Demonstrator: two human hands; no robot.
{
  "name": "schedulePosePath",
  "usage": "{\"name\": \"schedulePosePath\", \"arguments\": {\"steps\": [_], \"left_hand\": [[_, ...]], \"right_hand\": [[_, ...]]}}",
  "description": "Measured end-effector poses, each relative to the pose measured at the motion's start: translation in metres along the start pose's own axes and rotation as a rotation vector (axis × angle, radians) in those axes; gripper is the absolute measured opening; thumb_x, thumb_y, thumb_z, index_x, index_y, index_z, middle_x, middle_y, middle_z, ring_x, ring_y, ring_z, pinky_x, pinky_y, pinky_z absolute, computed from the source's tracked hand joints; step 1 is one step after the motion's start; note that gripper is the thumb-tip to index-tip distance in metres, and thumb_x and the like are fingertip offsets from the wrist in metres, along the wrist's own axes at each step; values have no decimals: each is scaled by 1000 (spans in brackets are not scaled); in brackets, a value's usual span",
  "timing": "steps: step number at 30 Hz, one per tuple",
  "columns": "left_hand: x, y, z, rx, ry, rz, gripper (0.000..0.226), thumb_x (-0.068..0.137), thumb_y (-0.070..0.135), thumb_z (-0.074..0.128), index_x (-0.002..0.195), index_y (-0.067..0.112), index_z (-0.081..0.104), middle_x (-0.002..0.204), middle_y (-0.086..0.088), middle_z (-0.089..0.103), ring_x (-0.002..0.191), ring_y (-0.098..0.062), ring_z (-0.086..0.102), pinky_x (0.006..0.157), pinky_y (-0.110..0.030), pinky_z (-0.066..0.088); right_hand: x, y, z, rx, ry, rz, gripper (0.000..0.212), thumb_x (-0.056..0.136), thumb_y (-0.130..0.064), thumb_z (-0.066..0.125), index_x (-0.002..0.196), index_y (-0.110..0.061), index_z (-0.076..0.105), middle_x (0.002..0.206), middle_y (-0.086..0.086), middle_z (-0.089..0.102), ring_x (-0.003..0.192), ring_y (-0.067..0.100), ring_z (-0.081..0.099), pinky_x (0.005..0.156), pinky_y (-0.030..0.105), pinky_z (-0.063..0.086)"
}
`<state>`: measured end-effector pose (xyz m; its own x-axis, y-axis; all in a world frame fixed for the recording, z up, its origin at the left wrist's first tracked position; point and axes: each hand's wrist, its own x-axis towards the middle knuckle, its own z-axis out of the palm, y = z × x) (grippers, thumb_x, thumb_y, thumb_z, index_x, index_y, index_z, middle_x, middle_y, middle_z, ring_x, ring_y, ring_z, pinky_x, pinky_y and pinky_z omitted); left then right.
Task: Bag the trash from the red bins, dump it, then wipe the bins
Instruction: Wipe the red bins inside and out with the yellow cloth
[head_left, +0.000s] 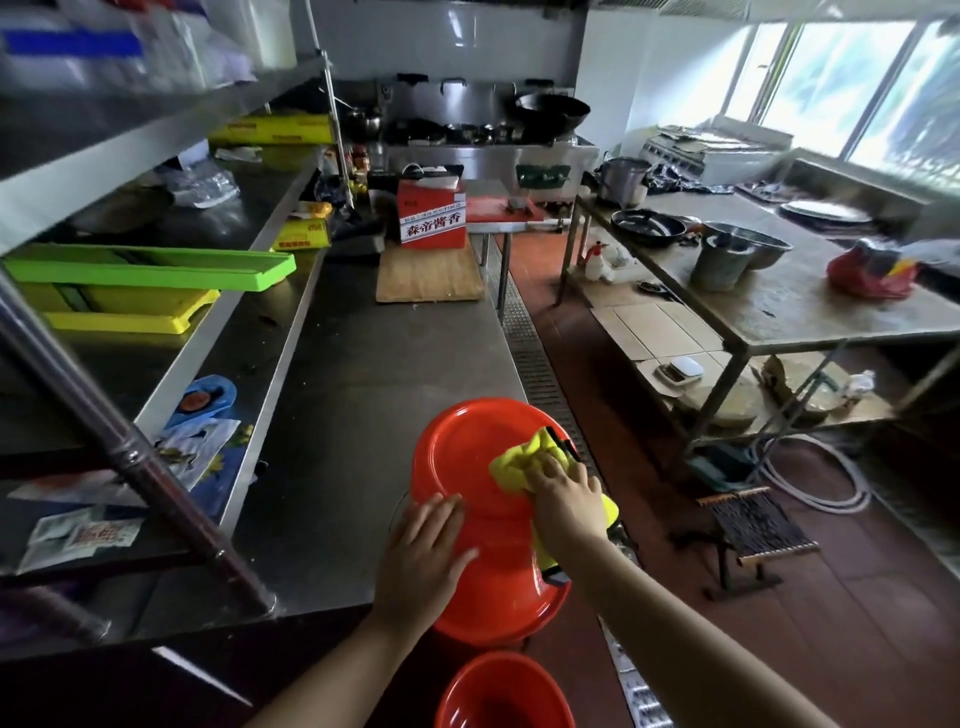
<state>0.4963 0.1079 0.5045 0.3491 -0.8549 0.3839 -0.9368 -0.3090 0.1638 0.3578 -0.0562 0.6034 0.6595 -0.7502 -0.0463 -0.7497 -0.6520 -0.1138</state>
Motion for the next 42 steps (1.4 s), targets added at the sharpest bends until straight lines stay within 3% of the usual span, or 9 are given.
{"name": "schedulePosePath", "arguments": {"steps": [5,9,14,19,24,28,35,39,42], "left_hand": [[3,-3,-8,-101,-9,-68,67,93,61,42,140,14,53,145,-7,50,124,-32,53,102,-45,46],[0,-4,-11,-31,14,-35,63,96,58,38,138,13,51,144,-2,48,124,-26,52,103,-40,42],[1,5,-16,-7,-10,-46,62,93,58,51,140,17,49,145,1,47,134,-18,41,116,-41,28],[-1,9,-21,-43,-20,-63,60,91,56,48,137,17,53,144,2,49,131,-19,43,109,-38,37],[-3,3,-14,-237,45,-77,69,96,63,33,140,13,50,144,-1,47,129,-21,46,105,-37,44],[1,-21,-6,-227,117,108,55,96,43,47,144,15,43,138,-4,49,121,-22,50,102,-37,45],[10,-39,0,-248,149,204,59,72,27,82,127,13,65,124,-3,65,110,-26,62,91,-43,54],[16,-40,-1,-239,181,234,47,74,36,84,112,12,73,113,-4,69,106,-26,65,95,-40,52],[19,-43,2,-228,234,248,42,77,39,82,107,12,74,109,-4,69,104,-27,64,96,-38,50]], "right_hand": [[-25,-45,19,61,-30,-134,42,100,-26,44,141,-33,46,154,-2,35,145,40,20,111,50,27],[-24,-20,13,69,-13,-225,41,100,-28,44,139,-38,49,155,-10,36,145,35,23,110,45,30],[-16,17,2,2,21,-100,45,100,-22,40,142,-37,46,152,-6,38,128,35,36,105,44,31],[-31,-2,8,-20,-15,-172,50,97,-20,45,144,-36,42,152,-2,35,137,40,27,108,48,30],[-32,-21,13,-2,-32,-252,58,98,-17,44,146,-49,36,152,-6,32,148,44,9,107,52,32],[-18,-45,16,-22,-55,-233,59,97,-17,44,144,-52,37,152,-7,32,144,45,16,100,51,35],[31,-80,13,-29,-126,-197,58,97,-16,52,143,-51,44,158,-10,25,146,46,11,106,56,34],[65,-94,8,-33,-138,-169,53,96,-24,57,142,-49,46,158,-11,26,145,44,12,108,54,33],[85,-97,7,-27,-105,-130,46,100,-27,50,142,-46,49,156,-10,28,144,42,15,105,52,33]]}}
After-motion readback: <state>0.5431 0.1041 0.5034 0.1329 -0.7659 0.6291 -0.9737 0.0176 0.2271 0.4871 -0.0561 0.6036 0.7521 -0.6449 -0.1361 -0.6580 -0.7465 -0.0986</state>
